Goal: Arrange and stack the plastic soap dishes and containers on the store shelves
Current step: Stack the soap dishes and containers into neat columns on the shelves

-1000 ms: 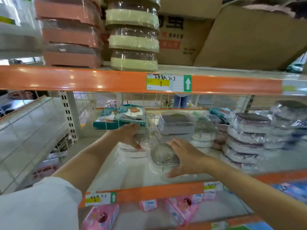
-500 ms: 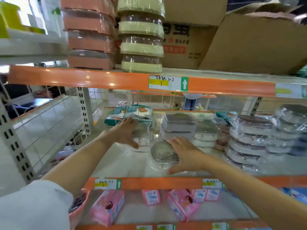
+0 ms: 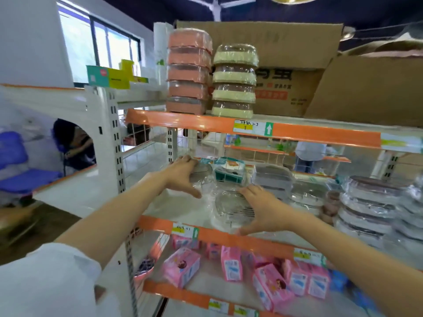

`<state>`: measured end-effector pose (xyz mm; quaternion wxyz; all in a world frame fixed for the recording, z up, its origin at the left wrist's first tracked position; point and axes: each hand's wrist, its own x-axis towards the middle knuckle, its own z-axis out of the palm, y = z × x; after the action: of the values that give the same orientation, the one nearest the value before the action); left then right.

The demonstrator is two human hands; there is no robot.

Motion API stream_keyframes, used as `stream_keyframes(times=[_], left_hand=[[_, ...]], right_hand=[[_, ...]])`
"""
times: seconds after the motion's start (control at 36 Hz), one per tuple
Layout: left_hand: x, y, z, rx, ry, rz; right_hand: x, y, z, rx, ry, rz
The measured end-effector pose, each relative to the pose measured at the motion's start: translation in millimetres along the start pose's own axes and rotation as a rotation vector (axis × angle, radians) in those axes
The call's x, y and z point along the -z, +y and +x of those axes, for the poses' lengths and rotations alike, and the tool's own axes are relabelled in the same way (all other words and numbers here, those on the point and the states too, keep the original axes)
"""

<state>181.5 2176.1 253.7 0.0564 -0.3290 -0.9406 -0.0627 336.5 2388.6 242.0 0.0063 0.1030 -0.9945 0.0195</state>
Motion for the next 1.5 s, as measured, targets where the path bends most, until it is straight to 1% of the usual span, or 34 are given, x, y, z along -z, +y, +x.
stream_keyframes(times=[0.17,0.31,0.36,0.47,0.53,0.61,0.69,0.78,0.86,0.97,1.08,1.14,1.25,1.31,1.39,1.44,1.5], left_hand=[[55.5,13.4,-23.4,-0.001,0.048,-0.012],[97.9,28.5,-23.1,-0.074,0.176,-0.07],[114.4,37.9,-18.3,-0.109,0.145,-0.057],[150.1,51.9,-1.5,-0.116,-0.034,-0.029],[167.6,56.7,6.5,-0.122,-0.077,-0.043],[193.8,68.2,15.8,-0.161,-0.022,-0.07],[214.9,81.0,30.3,-0.191,0.044,-0.086],[226.5,91.6,50.1,-0.203,0.125,-0.028],[227.3,97.9,70.0,-0.217,0.138,-0.027],[222.0,98.9,98.3,-0.254,0.163,-0.074],[216.7,101.7,120.0,-0.34,0.31,-0.149],[213.2,107.4,129.0,-0.369,0.338,-0.15],[202.7,119.5,151.2,-0.398,0.276,-0.132],[197.4,124.6,161.3,-0.417,0.271,-0.136],[189.6,131.0,176.0,-0.429,0.258,-0.19],[185.4,136.1,185.3,-0.421,0.23,-0.2],[182.1,143.1,195.3,-0.42,0.207,-0.179]], right_hand=[[34.2,-2.2,-17.2,0.019,0.115,0.069],[63.0,5.7,-25.1,0.022,0.26,0.116],[78.1,10.5,-27.2,0.015,0.296,0.122],[110.3,24.5,-29.2,-0.023,0.327,0.111],[126.8,34.8,-28.4,-0.042,0.327,0.146],[149.8,50.8,-22.8,-0.06,0.355,0.222],[169.3,68.2,-13.5,-0.083,0.421,0.244],[184.3,87.1,-1.7,-0.105,0.453,0.239],[193.9,106.8,11.1,-0.142,0.465,0.241],[201.0,137.0,25.8,-0.21,0.447,0.225],[201.6,162.7,45.2,-0.303,0.415,0.159],[199.3,169.0,56.8,-0.313,0.381,0.17],[193.3,175.8,80.4,-0.293,0.278,0.26],[189.3,180.2,90.2,-0.275,0.23,0.293],[184.9,192.9,99.5,-0.278,0.201,0.335],[185.7,202.4,97.7,-0.266,0.17,0.491],[188.0,217.9,95.0,-0.255,0.173,0.66]])
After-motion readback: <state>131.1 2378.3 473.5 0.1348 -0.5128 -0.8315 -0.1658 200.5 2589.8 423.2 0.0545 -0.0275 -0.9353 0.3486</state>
